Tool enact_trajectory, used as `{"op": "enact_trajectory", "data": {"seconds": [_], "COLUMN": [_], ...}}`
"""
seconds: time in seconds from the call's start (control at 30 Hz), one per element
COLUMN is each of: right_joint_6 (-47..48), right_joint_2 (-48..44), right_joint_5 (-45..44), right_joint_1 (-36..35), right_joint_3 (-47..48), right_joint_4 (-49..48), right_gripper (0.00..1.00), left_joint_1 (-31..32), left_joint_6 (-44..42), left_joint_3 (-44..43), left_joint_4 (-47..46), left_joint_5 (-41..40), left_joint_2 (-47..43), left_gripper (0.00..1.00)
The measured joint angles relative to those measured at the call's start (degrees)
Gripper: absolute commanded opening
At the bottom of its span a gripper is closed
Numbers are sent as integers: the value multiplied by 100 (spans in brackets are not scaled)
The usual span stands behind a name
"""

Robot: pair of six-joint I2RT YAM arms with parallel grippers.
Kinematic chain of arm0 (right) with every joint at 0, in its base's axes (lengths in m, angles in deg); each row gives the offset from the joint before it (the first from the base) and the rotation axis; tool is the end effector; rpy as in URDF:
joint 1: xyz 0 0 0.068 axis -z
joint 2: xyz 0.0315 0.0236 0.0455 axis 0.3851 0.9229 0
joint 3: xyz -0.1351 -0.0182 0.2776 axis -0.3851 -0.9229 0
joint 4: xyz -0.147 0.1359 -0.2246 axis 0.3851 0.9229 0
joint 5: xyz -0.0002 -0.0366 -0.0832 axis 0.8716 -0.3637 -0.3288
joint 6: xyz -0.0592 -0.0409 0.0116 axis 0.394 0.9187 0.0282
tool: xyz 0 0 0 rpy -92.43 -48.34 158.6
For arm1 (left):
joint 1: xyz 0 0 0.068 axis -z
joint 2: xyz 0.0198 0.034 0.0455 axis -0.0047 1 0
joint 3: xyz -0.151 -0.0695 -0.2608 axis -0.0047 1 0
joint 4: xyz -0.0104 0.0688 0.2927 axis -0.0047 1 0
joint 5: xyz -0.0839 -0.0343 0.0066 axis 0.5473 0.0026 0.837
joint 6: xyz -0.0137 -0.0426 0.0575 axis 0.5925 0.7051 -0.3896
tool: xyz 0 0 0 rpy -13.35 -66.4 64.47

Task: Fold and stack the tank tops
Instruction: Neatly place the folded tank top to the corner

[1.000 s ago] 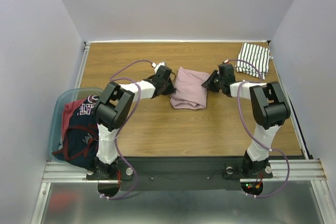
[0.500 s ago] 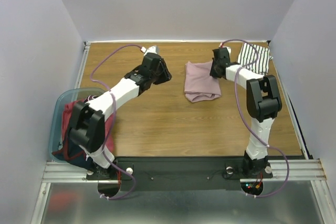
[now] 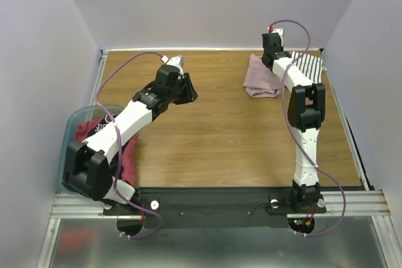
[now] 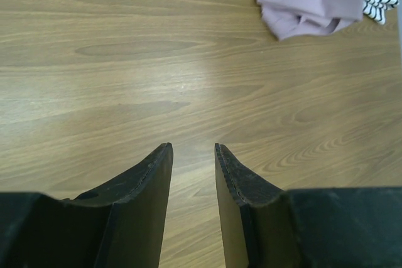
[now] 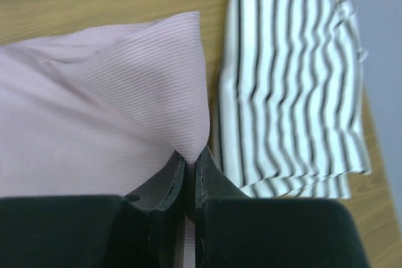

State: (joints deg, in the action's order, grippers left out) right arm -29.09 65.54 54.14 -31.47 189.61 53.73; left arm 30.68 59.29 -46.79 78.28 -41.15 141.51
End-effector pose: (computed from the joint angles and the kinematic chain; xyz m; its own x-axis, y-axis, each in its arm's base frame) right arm 0.6099 0.0603 0.2277 -0.6204 -0.0973 -0.7783 0.3043 0.8847 -0.3531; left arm 0.3339 -0.2001 0.3384 -0.5997 -0.2068 -0.7731 0.2996 0.8377 -0.4565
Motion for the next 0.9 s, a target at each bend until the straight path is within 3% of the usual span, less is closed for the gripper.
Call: {"op": "enact_trajectory", "data": {"seconds": [0.43,0.9], "right_joint_6": [1189,1314], "right_joint_2": [822,824], "right_joint_5": [-623,-531], "right_joint_1": [501,852], "right_joint_3": [1814,2155], "right_joint_4": [323,345], "right_gripper": [0,0], "left_joint_1": [-293,-319], "left_joint_6": [-404,-448], "left_joint_3": [293,297], "left_joint_4": [2,-70], "left_joint_5": [382,647], "left_joint_2": [11,188], "left_gripper": [45,45]}}
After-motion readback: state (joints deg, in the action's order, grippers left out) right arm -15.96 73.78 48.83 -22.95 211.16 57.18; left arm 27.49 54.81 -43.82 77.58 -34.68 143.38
